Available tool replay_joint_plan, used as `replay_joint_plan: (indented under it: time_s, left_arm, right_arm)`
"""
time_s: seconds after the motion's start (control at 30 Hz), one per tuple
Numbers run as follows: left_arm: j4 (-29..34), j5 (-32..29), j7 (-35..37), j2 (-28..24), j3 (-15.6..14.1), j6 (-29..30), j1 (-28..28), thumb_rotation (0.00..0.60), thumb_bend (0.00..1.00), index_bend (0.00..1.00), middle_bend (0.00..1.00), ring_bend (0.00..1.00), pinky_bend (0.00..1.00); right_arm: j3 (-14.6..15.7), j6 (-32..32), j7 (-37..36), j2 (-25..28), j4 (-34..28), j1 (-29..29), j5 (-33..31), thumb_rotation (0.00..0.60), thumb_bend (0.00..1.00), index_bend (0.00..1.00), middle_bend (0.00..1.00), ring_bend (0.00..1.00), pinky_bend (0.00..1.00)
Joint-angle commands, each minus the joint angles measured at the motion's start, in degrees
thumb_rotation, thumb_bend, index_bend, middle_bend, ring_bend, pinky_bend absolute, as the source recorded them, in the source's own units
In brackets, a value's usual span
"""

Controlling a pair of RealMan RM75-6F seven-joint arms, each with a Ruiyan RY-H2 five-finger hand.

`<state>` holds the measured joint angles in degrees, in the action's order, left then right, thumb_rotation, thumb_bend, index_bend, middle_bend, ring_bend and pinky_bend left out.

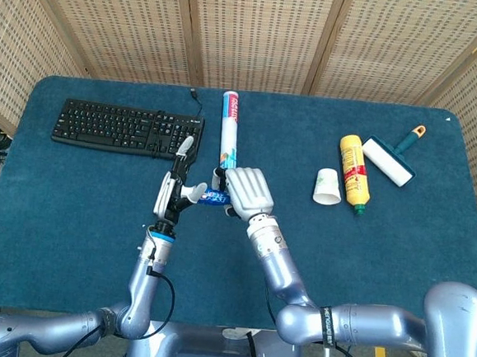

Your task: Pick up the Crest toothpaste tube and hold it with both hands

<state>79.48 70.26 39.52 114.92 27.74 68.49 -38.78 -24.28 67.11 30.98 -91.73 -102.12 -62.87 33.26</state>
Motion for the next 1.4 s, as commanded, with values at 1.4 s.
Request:
replay_joint_plan:
  time_s: [1.4]
  left_arm:
    - [3.63, 9.74, -9.11, -29.08, -9.32, 3.14, 12.55, 0.468, 0.00, 0.00, 0.00, 0.00, 0.00]
  right_arm:
    - [8.06, 1.24, 0.64, 1.58, 3.75, 6.03, 2.46, 0.600, 0.60, 0.66, 0.67, 0.59, 0.70]
